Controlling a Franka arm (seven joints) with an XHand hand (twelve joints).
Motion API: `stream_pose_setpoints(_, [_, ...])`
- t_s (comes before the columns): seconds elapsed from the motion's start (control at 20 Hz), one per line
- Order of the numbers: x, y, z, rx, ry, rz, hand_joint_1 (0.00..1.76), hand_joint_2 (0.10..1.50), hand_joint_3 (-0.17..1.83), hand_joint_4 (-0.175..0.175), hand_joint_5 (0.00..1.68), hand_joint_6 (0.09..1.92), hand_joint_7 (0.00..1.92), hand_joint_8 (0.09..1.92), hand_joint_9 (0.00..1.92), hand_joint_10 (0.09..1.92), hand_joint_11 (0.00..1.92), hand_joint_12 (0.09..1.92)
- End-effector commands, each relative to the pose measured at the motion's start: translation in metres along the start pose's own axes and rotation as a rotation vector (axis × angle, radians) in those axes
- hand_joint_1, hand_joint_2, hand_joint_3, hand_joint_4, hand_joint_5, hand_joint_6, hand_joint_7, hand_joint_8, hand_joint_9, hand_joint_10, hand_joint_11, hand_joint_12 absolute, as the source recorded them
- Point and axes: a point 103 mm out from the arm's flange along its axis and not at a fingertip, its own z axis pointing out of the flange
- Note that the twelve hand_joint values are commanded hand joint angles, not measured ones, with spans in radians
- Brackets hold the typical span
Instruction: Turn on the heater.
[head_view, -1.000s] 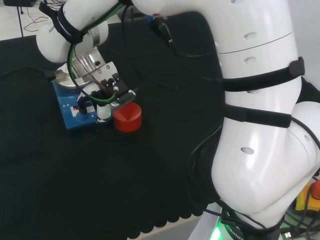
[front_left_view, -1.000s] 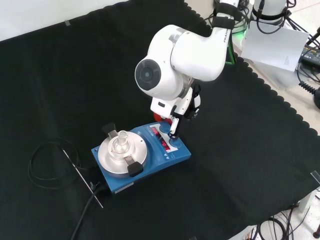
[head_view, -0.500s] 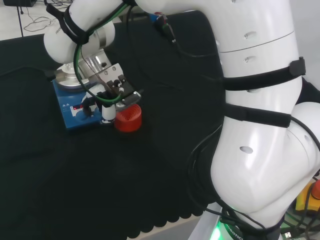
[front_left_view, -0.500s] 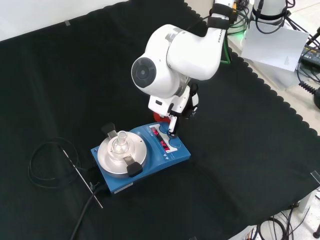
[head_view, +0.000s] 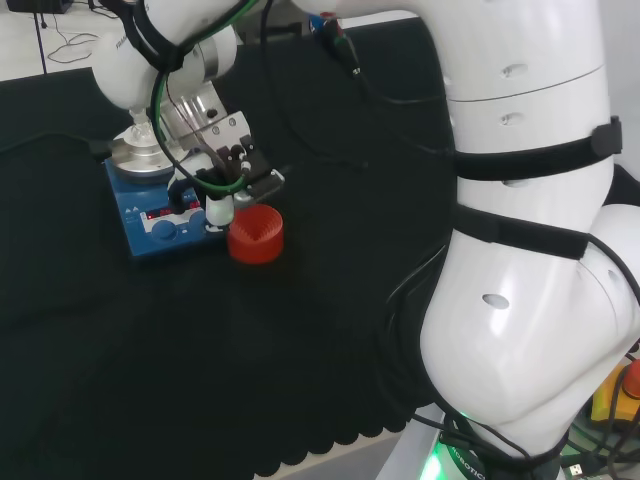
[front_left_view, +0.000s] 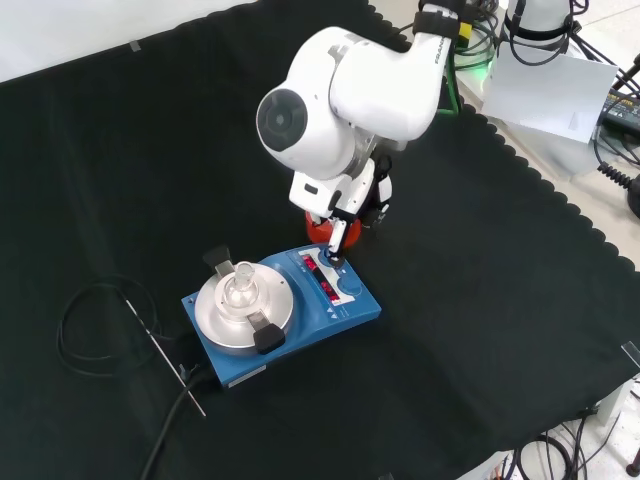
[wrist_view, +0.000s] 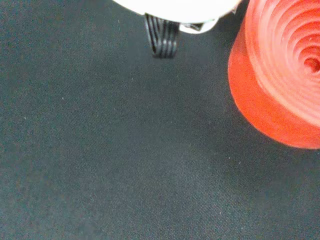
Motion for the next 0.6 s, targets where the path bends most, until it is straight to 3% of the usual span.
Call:
stream_pose_setpoints(0.05, [-0.004, -0.014, -0.016, -0.041, 0.005, 0.011, 1.42, 0.71, 1.06, -0.024, 0.29, 0.65, 1.42, 1.51, 1.55, 1.42, 1.02, 1.29])
stream_pose_setpoints(0.6, [-0.006, -0.029, -0.024, -0.073, 0.001, 0.014, 1.42, 0.71, 1.06, -0.024, 0.29, 0.66, 1.42, 1.51, 1.56, 1.42, 1.02, 1.28])
